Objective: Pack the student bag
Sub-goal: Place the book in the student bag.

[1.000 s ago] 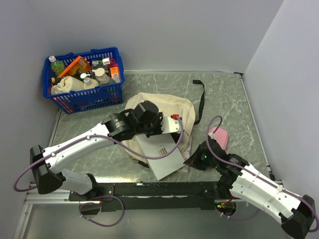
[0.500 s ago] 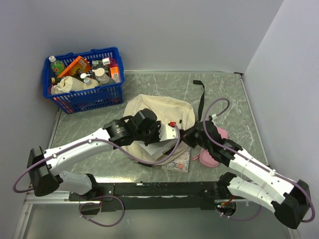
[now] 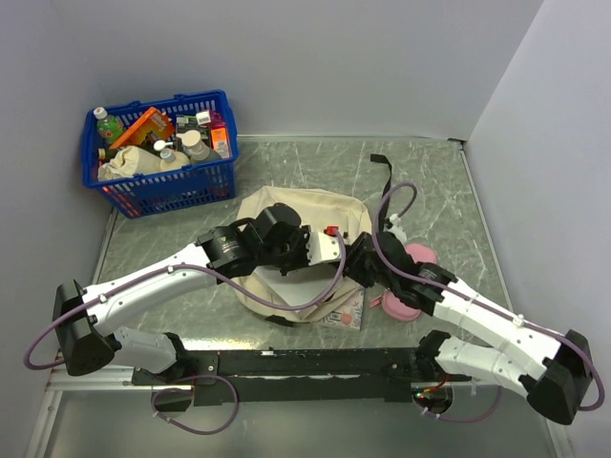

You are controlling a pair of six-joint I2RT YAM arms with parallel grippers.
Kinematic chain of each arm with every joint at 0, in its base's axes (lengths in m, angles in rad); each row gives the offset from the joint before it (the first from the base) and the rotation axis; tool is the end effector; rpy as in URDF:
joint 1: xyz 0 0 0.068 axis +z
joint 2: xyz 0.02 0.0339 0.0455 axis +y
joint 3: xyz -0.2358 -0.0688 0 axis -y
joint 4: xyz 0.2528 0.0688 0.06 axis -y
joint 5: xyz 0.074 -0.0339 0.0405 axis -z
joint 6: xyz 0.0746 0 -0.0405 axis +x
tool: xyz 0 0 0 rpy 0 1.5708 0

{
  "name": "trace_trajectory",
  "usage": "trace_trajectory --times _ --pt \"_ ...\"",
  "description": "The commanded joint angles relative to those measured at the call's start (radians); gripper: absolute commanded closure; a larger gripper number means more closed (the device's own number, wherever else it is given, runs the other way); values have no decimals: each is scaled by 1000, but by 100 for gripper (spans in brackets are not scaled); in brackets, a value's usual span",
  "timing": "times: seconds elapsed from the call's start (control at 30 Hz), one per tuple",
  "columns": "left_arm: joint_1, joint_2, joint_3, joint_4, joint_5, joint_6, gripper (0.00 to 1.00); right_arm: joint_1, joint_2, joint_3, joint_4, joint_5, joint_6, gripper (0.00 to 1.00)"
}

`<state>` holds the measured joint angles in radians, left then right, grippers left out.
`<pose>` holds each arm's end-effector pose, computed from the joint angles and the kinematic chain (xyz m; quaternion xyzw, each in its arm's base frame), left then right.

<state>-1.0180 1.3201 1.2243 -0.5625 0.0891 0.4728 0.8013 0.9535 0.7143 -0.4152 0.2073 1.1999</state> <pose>0.1709 -0.2896 0.2867 0.6227 0.6457 -0.1570 0.4131 0.1919 0.1760 0.2147 0.2215 0.8653 0.3203 0.3156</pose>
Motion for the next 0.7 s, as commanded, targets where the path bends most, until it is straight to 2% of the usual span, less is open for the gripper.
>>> trace_trajectory --times 0.0,0.07,0.2,0.23,0.43,0.57,0.67 --pt "-13 -2 46 79 32 -19 99 16 -123 -55 -63 -101 -79 48" --pt "-13 8 61 79 32 -16 99 7 -205 -85 -54 -108 -111 47" --pt "-11 25 83 84 31 -16 99 -25 -246 -96 -67 -118 -161 41" --pt "-13 33 89 82 31 -16 99 -28 -225 -101 -30 -127 -178 38" --pt "-13 38 106 69 34 -19 99 -43 -40 -15 -77 -94 -282 29" --pt "-11 36 107 67 34 -29 99 -51 -27 -24 -25 -114 -361 33" --pt "-13 34 107 67 29 -33 99 -50 -33 -45 24 -192 -373 44"
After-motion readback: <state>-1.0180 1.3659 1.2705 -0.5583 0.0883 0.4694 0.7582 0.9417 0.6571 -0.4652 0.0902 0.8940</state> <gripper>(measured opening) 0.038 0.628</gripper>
